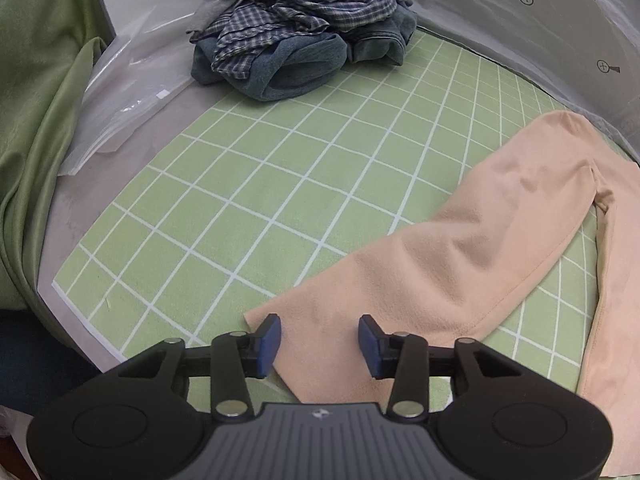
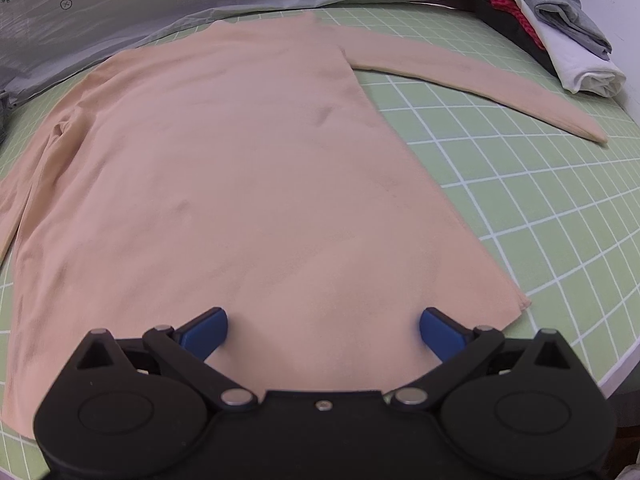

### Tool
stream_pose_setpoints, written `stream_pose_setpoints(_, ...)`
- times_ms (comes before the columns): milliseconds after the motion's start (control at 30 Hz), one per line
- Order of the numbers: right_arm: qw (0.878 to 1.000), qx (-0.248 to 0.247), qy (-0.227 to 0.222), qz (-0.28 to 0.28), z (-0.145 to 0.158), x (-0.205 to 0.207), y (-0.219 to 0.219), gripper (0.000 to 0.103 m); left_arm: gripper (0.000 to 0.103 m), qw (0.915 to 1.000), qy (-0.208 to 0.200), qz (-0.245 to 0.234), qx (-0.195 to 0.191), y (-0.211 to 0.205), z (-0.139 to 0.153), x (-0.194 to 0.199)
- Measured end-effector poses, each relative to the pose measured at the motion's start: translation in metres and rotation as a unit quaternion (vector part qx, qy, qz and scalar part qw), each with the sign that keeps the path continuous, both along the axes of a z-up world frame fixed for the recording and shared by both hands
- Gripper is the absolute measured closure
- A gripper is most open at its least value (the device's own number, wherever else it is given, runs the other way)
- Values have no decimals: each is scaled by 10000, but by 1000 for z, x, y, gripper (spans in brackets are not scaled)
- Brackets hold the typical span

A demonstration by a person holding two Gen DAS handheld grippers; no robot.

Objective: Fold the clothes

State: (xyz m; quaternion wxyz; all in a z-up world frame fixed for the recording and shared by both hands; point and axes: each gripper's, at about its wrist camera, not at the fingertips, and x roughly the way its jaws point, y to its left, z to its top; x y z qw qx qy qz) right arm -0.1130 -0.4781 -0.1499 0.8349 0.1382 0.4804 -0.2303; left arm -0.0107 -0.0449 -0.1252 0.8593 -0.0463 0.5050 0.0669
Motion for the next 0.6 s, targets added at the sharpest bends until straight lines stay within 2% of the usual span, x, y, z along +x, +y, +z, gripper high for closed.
stream_pose_setpoints(33, 10000, -5, -4, 7, 0, -1, 0, 0, 43, 10000, -8, -28, 23, -1, -1, 1)
stream_pose_setpoints(67, 10000, -8, -7, 13, 0, -1, 1, 0, 42, 10000, -22, -46, 40, -2, -2, 1)
stream_pose_setpoints(167, 10000, -16, -11, 34, 0, -2, 2, 0, 44, 9999, -90, -94, 106, -4, -2, -2)
stream_pose_setpoints(200, 10000, -17, -11, 41, 0, -2, 2, 0, 50, 9998, -114, -111, 129, -5, -2, -3)
stream_pose_setpoints(267, 10000, -24, -20, 44, 0, -3, 3, 0, 70, 9996, -160, -162, 159, -6, -1, -6)
stream_pose_setpoints(300, 10000, -29, -26, 41, 0, -3, 3, 0, 89, 9995, -171, -219, 147, -7, 0, -7)
stream_pose_setpoints(333, 10000, -33, -32, 37, -1, -3, 3, 0, 95, 9994, -172, -274, 145, -9, 0, -8)
stream_pose_setpoints(433, 10000, -44, -44, 31, -1, -3, 4, 0, 99, 9990, -184, -377, 158, -12, 0, -13)
stream_pose_setpoints(600, 10000, -49, -54, 52, -1, -4, 4, 0, 99, 9995, -62, -281, -121, -6, 1, -26)
